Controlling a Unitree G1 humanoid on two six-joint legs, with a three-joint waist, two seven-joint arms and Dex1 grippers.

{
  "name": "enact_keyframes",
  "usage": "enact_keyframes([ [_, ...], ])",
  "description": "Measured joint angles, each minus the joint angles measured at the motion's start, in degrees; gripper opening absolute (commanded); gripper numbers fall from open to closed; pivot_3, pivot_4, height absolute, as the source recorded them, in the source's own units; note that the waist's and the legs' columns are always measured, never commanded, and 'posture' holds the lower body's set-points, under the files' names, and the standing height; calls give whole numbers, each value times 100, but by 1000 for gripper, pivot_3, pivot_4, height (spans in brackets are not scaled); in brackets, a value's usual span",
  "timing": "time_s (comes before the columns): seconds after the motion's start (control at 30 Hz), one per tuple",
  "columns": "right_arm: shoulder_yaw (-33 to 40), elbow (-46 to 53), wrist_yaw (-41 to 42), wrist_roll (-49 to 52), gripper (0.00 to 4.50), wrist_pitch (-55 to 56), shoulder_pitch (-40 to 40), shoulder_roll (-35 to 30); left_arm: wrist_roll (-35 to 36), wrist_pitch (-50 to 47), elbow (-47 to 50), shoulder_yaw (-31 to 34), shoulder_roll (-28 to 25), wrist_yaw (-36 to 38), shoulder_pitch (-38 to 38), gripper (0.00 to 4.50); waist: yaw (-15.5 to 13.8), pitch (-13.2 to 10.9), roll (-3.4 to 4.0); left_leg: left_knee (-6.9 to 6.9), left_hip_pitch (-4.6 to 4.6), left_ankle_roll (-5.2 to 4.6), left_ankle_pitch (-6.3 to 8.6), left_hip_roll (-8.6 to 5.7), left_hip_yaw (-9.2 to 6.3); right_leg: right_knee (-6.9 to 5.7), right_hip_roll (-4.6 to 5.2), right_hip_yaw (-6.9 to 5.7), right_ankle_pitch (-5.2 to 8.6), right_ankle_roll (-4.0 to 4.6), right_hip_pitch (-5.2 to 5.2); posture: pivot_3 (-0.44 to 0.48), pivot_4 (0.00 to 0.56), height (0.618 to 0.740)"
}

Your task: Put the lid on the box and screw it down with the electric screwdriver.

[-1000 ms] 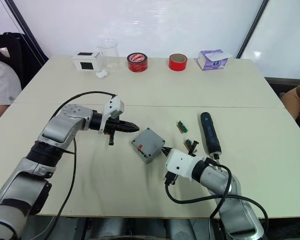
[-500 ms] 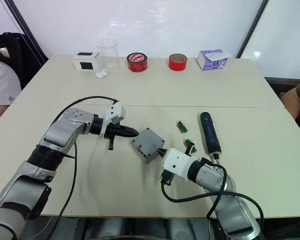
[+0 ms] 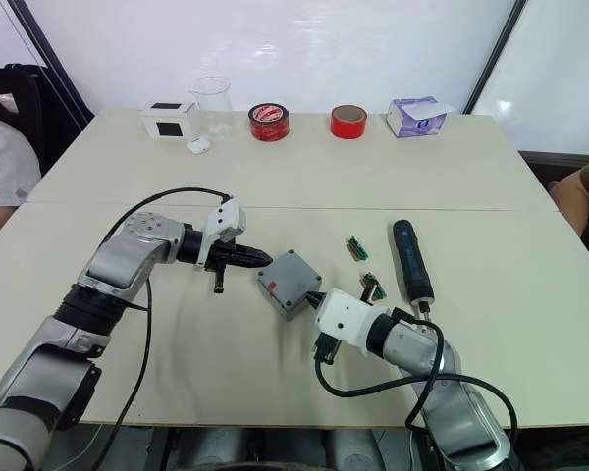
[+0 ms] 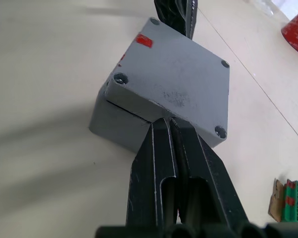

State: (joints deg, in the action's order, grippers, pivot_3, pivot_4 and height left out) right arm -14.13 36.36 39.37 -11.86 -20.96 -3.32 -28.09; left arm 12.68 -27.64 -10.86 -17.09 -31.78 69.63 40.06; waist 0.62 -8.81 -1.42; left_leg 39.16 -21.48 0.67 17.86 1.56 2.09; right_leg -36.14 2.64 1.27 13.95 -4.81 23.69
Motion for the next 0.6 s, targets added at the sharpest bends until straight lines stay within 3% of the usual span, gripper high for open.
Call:
enact_keyframes([
  [0.6,-3,0,36,122,46,-10,29,-114,-21,39,83,32,-18,3,-170,0,-1,-1,0,0,-2,-1,0,2,1,0,0,0,0,0,2,0,150,740],
])
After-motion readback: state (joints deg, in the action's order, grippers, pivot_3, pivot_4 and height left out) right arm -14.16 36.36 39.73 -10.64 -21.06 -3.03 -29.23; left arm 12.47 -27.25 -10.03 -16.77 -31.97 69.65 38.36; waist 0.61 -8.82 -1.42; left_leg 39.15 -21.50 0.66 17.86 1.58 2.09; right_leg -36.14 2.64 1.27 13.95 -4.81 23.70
